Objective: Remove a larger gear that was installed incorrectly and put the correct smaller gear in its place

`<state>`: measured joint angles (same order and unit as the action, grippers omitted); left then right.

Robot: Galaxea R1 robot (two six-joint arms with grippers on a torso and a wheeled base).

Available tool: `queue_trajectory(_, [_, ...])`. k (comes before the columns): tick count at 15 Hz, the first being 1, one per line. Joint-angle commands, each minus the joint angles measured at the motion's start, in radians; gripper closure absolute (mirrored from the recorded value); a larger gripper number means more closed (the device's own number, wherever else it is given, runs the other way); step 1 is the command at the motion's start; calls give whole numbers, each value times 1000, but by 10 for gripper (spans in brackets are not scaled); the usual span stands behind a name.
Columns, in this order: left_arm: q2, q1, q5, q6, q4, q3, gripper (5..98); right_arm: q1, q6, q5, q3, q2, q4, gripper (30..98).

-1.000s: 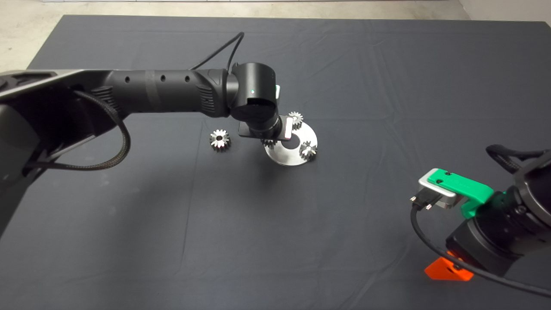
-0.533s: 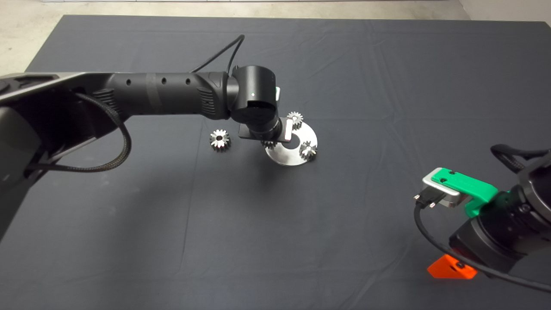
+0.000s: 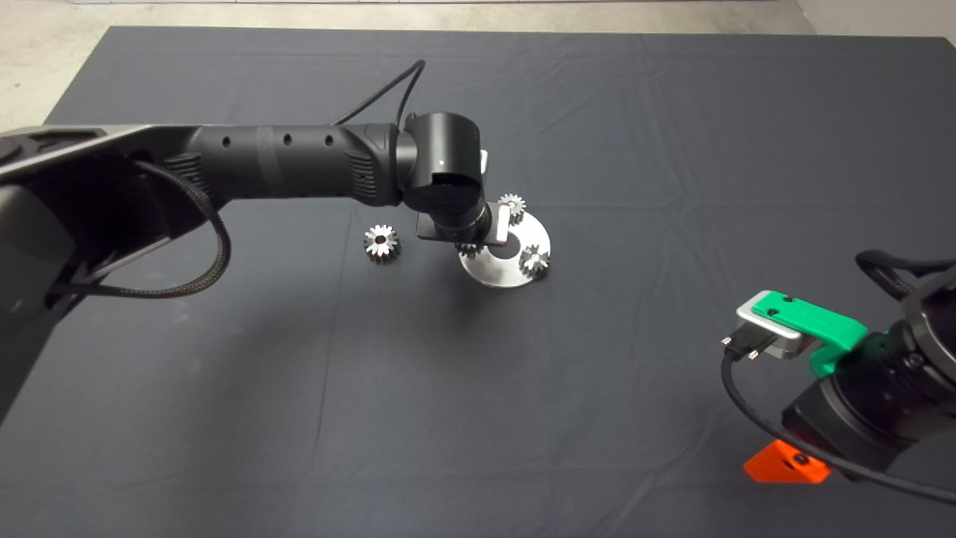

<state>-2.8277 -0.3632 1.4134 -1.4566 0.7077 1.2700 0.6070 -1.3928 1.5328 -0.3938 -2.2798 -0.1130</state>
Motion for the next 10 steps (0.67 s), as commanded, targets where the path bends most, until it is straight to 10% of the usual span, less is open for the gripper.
queue_trajectory(1, [-2, -5, 9, 4, 23, 1, 684, 13, 4, 121, -19, 12, -37, 309])
queue_trajectory(10, [2, -5, 12, 4, 24, -6, 684, 8, 182, 122, -186, 53, -34, 309])
